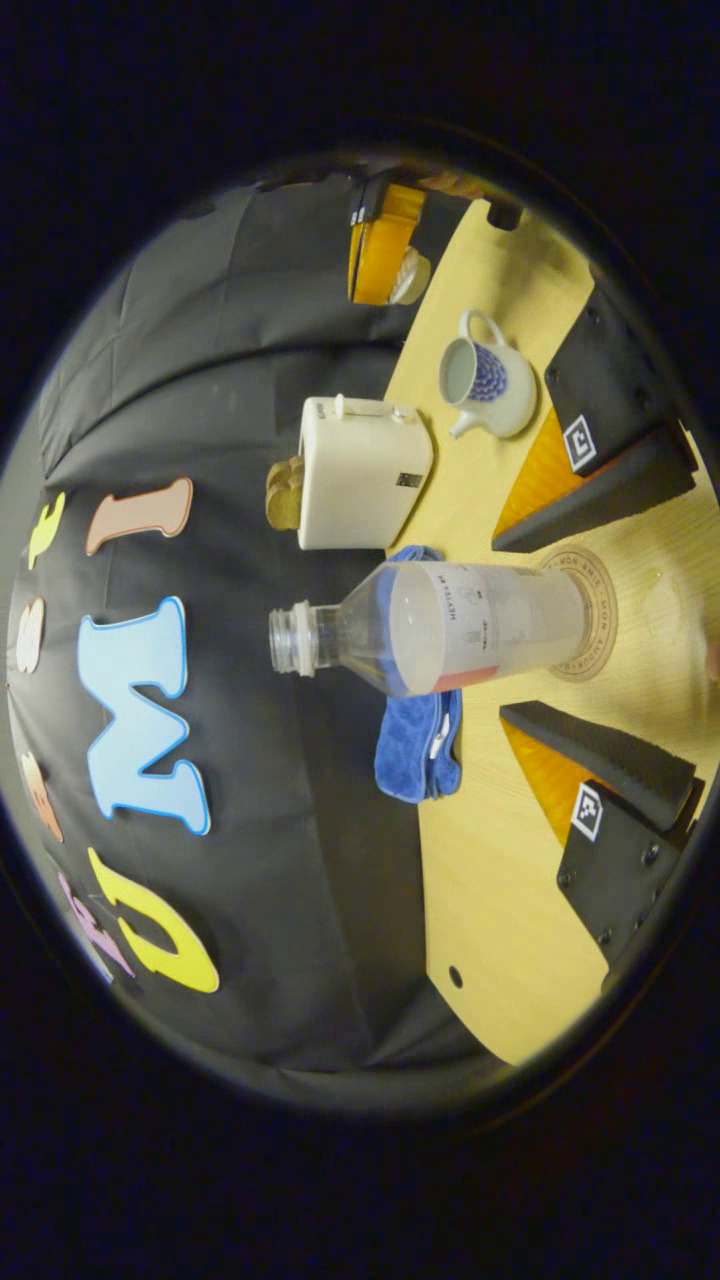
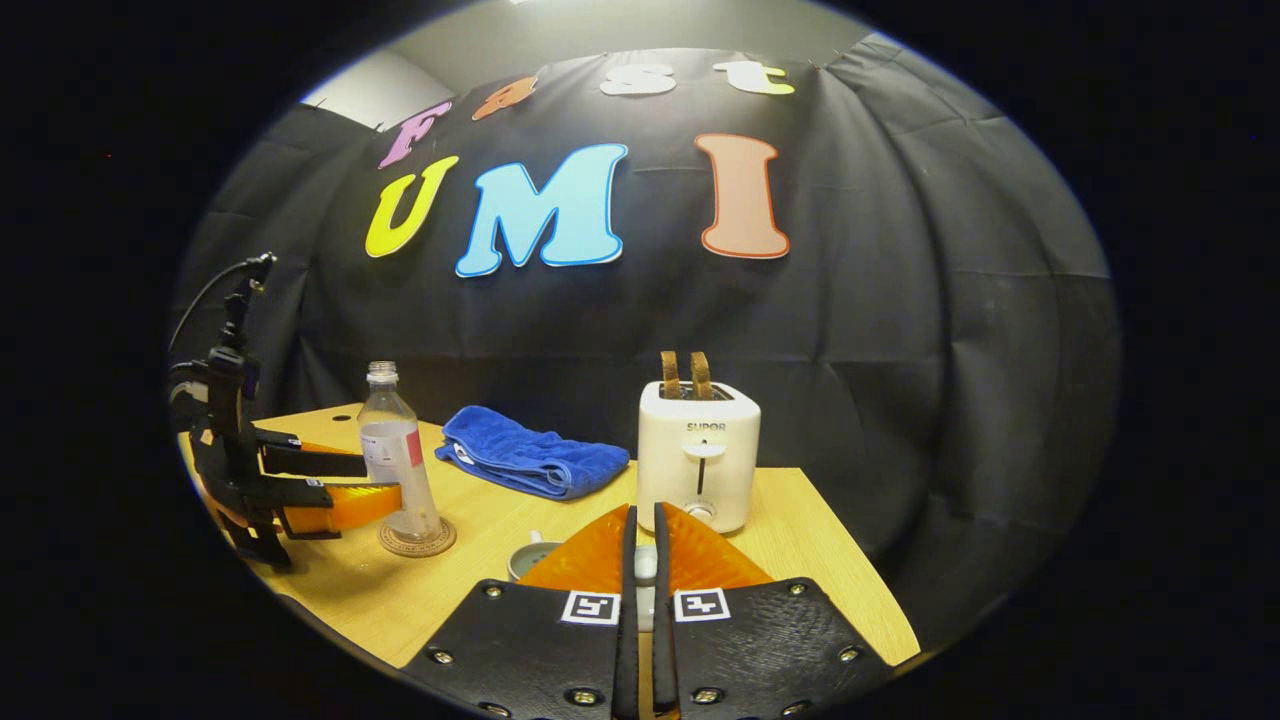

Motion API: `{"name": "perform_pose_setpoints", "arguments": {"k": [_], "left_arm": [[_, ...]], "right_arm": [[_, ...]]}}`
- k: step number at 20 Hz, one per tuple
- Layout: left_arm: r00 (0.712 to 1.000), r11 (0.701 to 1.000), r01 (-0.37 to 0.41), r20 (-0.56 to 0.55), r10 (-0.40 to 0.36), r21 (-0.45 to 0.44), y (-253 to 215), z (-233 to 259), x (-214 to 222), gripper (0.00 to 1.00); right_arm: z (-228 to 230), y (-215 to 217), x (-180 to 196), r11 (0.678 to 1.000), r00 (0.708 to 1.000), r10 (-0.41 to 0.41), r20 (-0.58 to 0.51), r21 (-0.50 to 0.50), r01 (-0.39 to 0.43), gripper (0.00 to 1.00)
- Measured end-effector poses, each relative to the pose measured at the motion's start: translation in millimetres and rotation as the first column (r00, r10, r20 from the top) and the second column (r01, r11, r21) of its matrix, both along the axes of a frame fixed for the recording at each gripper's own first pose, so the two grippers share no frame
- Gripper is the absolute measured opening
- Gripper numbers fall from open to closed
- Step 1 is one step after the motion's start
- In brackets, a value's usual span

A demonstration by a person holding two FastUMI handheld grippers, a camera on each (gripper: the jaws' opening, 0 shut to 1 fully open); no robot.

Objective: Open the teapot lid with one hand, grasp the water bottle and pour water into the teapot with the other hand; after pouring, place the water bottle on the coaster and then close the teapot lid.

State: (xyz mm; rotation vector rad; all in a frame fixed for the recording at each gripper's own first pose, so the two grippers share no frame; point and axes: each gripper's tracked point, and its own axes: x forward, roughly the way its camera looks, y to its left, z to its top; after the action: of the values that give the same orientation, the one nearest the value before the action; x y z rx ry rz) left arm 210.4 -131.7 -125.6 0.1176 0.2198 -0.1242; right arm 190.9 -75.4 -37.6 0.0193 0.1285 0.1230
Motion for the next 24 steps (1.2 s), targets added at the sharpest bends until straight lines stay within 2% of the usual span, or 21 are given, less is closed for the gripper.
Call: {"name": "perform_pose_setpoints", "arguments": {"k": [4, 8, 14, 18, 24], "left_arm": [[0.998, 0.999, 0.002, 0.057, 0.001, -0.051, -10.7, 13.3, -26.8, 1.0], [0.994, 0.997, -0.032, 0.099, 0.04, -0.077, -9.3, 17.0, -55.9, 1.0], [0.995, 0.99, -0.031, 0.086, 0.043, -0.139, -17.0, 2.5, -88.8, 1.0], [0.994, 0.989, -0.011, 0.107, 0.027, -0.147, -23.9, 1.7, -97.3, 1.0], [0.99, 0.986, 0.022, 0.139, 0.002, -0.167, -27.8, 11.4, -99.9, 1.0]], "right_arm": [[7.2, 20.5, 10.4, 0.999, 0.999, 0.04, -0.008, 0.016, -0.039, 0.05], [3.3, 39.5, 23.8, 0.996, 0.997, 0.069, -0.044, 0.062, -0.066, 0.05], [-20.1, 59.6, 42.3, 0.992, 0.989, 0.084, -0.119, 0.099, -0.072, 0.06], [-39.6, 67.8, 50.0, 0.994, 0.983, 0.076, -0.165, 0.095, -0.061, 0.06], [-42.9, 64.0, 53.8, 0.993, 0.986, 0.06, -0.154, 0.113, -0.043, 0.06]]}}
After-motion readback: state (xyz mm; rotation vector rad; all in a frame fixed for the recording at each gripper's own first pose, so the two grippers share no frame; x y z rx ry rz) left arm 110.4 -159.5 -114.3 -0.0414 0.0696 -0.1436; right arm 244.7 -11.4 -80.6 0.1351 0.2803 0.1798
